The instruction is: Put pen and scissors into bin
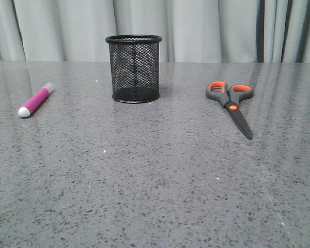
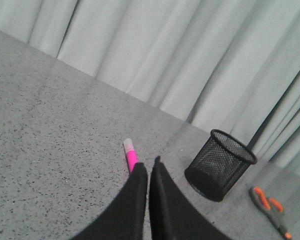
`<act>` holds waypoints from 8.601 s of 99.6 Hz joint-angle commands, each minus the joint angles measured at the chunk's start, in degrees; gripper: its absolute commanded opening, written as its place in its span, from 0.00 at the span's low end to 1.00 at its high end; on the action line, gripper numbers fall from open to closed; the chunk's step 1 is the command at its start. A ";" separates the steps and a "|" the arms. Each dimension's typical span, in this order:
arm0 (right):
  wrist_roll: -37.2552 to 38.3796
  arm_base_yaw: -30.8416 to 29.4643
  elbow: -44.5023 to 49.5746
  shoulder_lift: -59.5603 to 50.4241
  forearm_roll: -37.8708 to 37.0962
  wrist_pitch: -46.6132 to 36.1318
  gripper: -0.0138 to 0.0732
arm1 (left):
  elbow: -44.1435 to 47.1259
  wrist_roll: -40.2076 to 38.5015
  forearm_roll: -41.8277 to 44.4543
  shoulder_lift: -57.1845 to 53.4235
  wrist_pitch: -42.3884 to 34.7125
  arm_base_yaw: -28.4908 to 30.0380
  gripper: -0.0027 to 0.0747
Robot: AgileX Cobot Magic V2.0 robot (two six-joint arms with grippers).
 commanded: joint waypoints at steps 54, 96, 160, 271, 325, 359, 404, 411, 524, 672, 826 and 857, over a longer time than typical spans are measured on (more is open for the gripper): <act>-2.84 -0.33 -30.80 31.72 -7.35 17.53 0.10 | -24.09 3.06 13.75 26.33 15.28 0.08 0.01; -5.72 -0.33 -32.15 37.79 -7.36 17.13 0.14 | -27.68 7.49 11.37 36.28 15.36 0.08 0.01; -5.72 -0.33 -34.06 39.54 -7.25 16.18 0.58 | -38.31 15.82 4.96 54.06 19.12 0.08 0.54; -5.83 -0.33 -34.06 39.54 -7.25 13.36 0.58 | -58.99 16.49 9.11 88.29 23.16 -7.32 0.54; -5.83 -0.33 -34.06 39.54 -7.25 13.22 0.58 | -61.71 16.38 11.67 93.04 24.21 -7.66 0.53; -5.83 -0.33 -34.06 39.54 -7.25 13.22 0.58 | -61.71 16.48 12.06 93.04 25.86 -7.66 0.10; -5.83 -0.33 -34.06 39.54 -7.25 13.22 0.58 | -63.60 16.48 14.54 90.37 28.24 -7.66 0.01; -5.83 -0.33 -34.06 39.54 -7.25 13.22 0.58 | -64.31 16.58 14.54 88.06 27.90 -7.66 0.01; -5.83 -0.33 -34.06 39.54 -7.25 15.34 0.58 | -64.58 33.55 -1.06 83.04 -19.82 -30.33 0.01; -5.83 -0.33 -34.06 39.54 -7.25 15.35 0.58 | -64.58 32.88 -1.17 94.64 -14.65 -29.49 0.31; -17.22 -0.12 -37.69 40.27 -2.00 18.14 0.58 | -28.19 32.88 -4.08 43.06 -21.50 -12.48 0.01; -17.22 -0.12 -49.09 50.37 -2.00 31.37 0.58 | -13.65 32.88 -7.05 29.61 -23.45 -12.48 0.01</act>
